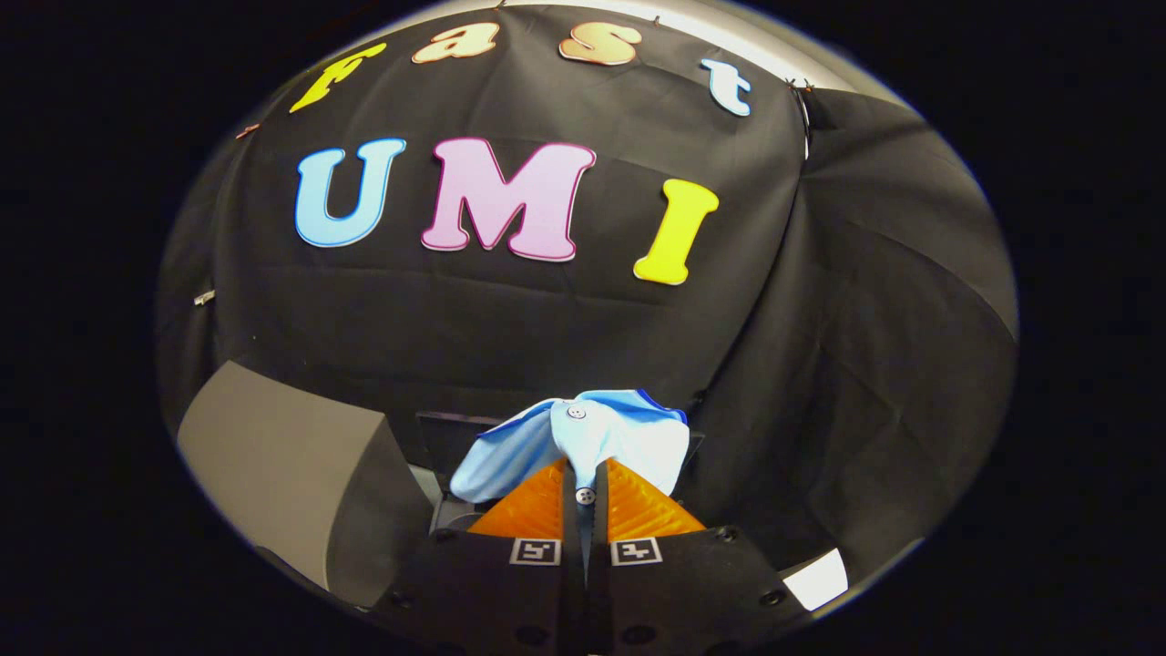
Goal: Put the clothes into the washing machine and then close the washing machine lid.
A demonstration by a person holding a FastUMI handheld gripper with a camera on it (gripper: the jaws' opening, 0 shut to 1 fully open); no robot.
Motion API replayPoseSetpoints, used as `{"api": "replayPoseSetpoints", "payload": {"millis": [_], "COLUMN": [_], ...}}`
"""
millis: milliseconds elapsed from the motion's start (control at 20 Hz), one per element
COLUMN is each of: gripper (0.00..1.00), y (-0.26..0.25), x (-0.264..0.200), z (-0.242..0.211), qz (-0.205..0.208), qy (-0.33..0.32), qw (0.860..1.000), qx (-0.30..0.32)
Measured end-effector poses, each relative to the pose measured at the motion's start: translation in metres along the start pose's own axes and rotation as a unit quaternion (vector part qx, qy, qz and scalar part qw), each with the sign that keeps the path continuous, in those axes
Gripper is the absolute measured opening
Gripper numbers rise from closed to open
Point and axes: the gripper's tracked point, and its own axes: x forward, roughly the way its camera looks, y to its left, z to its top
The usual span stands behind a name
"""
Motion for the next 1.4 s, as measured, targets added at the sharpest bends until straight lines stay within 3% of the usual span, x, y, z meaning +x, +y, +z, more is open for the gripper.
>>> {"api": "replayPoseSetpoints", "payload": {"millis": [250,500,1000,1400], "gripper": [0.05,0.06,0.06,0.06], "y": [0.004,0.018,0.035,0.049], "x": [0.051,0.103,0.156,0.172], "z": [-0.073,-0.167,-0.323,-0.368], "qz": [0.011,0.032,0.056,0.076], "qy": [0.03,0.089,0.263,0.326], "qw": [0.999,0.995,0.963,0.942], "qx": [-0.007,0.026,0.018,0.014]}}
